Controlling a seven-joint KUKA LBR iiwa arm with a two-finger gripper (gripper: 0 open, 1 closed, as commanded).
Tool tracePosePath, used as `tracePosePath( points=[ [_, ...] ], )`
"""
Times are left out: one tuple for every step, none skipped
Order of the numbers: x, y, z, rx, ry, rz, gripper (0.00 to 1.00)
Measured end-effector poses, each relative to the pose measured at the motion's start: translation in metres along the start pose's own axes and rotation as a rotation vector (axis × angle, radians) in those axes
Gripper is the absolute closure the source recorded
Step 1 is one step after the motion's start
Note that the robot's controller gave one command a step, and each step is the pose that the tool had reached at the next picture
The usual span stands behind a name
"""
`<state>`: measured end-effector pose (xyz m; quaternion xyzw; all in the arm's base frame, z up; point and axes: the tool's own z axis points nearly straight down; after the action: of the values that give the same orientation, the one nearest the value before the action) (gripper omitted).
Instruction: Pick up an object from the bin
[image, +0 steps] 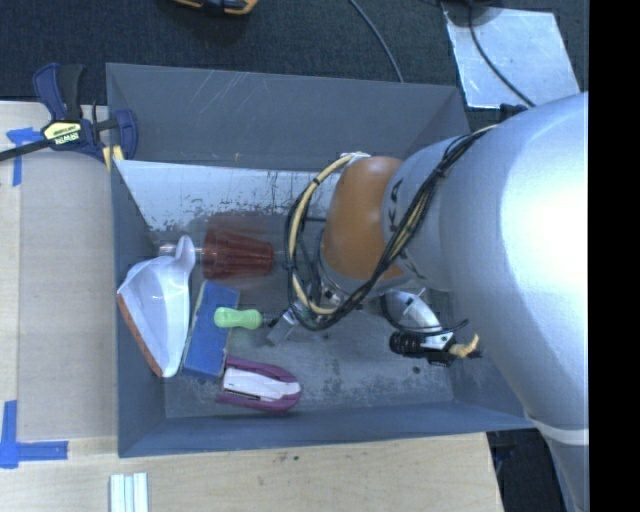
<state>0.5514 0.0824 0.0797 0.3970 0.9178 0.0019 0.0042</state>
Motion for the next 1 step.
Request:
tracePosePath(
  points=[
    [-0.0005,-0.0026,0.0029,-0.003,-0.001,0.007,0.00]
  ],
)
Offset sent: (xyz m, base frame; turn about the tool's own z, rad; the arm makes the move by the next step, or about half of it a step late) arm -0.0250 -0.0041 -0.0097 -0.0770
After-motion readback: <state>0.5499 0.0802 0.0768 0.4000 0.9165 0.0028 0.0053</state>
